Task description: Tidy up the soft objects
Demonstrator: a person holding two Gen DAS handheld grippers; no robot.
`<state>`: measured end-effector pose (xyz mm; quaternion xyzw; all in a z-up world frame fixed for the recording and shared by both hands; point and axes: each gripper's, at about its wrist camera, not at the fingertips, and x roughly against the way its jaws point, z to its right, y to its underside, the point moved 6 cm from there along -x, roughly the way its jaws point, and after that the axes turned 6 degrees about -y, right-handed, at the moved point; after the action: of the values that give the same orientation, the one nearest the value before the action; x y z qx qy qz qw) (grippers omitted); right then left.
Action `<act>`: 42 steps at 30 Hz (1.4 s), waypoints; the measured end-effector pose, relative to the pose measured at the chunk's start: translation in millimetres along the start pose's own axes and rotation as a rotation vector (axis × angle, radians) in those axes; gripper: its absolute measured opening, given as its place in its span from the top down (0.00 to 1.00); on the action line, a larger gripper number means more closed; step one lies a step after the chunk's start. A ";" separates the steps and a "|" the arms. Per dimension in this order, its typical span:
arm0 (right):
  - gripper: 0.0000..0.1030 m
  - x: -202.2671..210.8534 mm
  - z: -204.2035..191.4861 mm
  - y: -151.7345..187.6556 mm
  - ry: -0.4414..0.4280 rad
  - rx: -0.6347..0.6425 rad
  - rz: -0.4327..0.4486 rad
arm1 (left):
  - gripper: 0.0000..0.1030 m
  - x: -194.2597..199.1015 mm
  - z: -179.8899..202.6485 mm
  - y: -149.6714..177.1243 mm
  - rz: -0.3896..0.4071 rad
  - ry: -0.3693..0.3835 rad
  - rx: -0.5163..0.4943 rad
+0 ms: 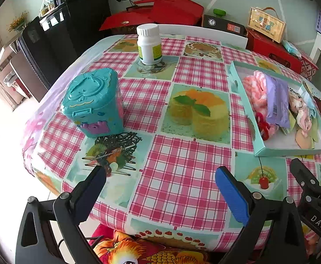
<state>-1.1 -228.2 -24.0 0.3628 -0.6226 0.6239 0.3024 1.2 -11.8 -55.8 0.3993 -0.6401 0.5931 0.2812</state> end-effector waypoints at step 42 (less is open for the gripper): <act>0.00 3.8 -1.7 -1.0 0.010 0.018 0.015 | 0.03 1.5 3.2 -1.1 0.013 0.000 -0.014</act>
<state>-2.5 -226.7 -20.2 0.3577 -0.6182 0.6336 0.2974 1.8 -15.2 -54.4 0.3929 -0.6469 0.5905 0.2801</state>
